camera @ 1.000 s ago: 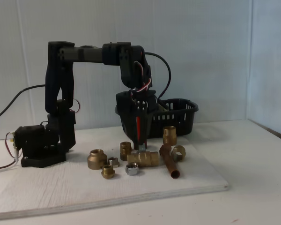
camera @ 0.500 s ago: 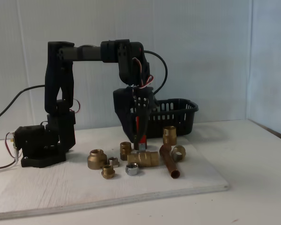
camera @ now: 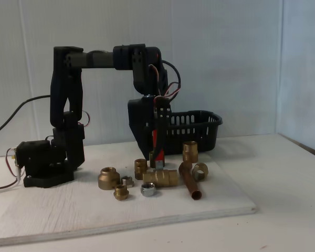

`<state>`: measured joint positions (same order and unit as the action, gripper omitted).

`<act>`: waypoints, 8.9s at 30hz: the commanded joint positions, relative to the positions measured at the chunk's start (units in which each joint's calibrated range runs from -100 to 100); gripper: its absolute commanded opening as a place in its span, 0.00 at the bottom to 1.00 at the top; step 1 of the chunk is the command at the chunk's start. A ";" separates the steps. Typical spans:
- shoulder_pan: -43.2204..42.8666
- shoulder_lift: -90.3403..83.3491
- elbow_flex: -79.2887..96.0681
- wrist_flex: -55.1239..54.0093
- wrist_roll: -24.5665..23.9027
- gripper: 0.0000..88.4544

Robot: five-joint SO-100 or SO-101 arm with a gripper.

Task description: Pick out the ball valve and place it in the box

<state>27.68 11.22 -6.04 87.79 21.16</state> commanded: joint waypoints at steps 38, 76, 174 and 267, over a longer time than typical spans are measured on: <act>-4.58 -1.43 7.03 -16.55 66.73 0.01; -7.01 -1.60 7.66 -20.42 77.50 0.01; -6.35 1.03 21.29 -27.91 76.10 0.30; -13.21 -8.89 -11.11 -13.45 44.22 0.01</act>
<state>15.52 7.24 -11.03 74.63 68.64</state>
